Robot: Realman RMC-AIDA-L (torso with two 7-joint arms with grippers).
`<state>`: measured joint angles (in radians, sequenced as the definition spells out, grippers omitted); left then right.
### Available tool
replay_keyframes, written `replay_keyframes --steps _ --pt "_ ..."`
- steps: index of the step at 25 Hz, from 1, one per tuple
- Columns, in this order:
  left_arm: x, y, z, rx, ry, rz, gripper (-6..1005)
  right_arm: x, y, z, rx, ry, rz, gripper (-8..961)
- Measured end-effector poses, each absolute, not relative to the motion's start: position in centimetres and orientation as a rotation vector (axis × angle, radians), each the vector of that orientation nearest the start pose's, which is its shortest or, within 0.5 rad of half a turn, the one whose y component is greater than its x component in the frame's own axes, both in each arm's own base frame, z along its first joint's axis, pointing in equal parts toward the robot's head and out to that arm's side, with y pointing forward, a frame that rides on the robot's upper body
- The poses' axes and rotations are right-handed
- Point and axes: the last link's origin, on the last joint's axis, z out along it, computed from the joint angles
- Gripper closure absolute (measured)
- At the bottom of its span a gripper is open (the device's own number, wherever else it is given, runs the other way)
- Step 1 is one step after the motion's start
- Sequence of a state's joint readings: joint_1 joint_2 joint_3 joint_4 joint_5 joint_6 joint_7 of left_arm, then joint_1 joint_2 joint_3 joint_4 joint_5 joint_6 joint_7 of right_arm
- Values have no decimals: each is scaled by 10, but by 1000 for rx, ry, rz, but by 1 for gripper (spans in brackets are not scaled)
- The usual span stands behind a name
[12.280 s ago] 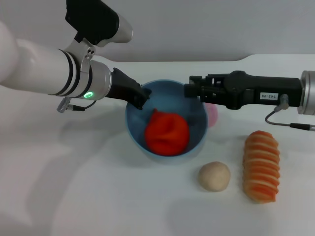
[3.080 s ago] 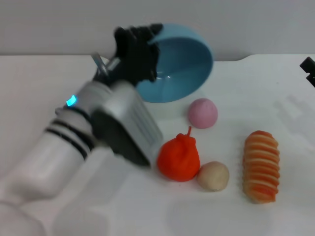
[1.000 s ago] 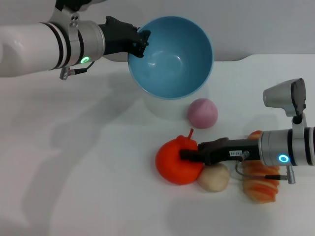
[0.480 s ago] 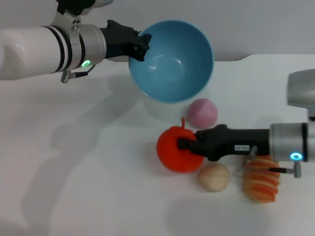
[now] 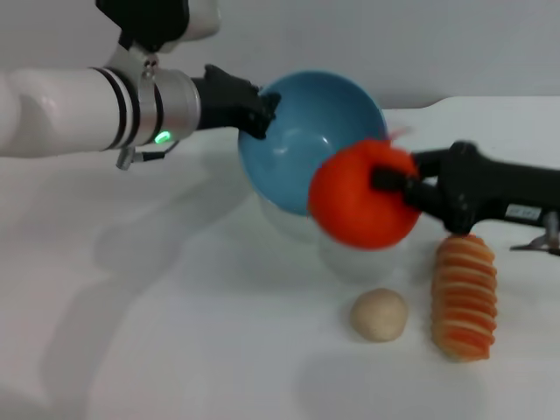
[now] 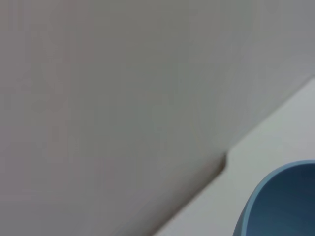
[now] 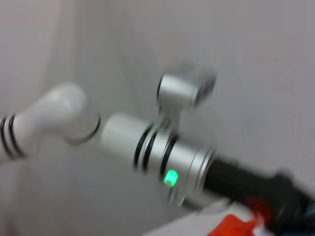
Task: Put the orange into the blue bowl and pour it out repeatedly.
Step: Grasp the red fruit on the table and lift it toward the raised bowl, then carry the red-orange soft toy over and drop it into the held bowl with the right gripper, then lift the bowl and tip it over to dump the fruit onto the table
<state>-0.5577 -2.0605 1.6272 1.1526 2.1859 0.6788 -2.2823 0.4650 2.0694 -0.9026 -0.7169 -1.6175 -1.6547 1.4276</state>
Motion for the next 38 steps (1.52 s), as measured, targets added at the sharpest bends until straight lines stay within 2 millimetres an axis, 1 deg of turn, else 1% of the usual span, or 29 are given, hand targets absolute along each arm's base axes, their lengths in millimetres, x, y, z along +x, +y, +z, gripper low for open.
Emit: replay_keyframes --steps 2,4,8,11,17,22,25,28,32,33,35,38 --pt "-144 403 -48 -2484 -500 -171 1000 226 323 20 -2649 542 1100 887" --pt "-139 397 -54 -2536 -487 -150 1000 230 327 20 -2610 575 1094 894" --pt "-133 393 -62 -2570 -460 -136 1000 238 335 11 -2557 670 1063 908" --pt "-132 391 -65 -2579 -452 -132 999 238 340 1 -2556 719 1043 935" --pt "-132 389 -67 -2586 -447 -127 1001 240 344 -2 -2528 752 1034 893" --pt "-133 389 -66 -2582 -452 -125 999 241 346 1 -2496 756 1051 680" --pt "-133 390 -65 -2578 -452 -126 1000 243 346 7 -2449 753 1092 621" --pt "-134 391 -64 -2573 -448 -127 1000 249 342 15 -2375 710 1145 561" --pt "-137 393 -62 -2554 -435 -121 1000 265 331 25 -2255 682 1178 482" --pt "-141 397 -59 -2511 -382 -91 1000 271 329 26 -2224 694 1179 462" --pt "-145 401 -57 -2468 -326 -59 1000 282 324 28 -2172 715 1176 461" --pt "-151 402 -59 -2406 -225 -16 999 297 315 30 -2101 737 1162 460"
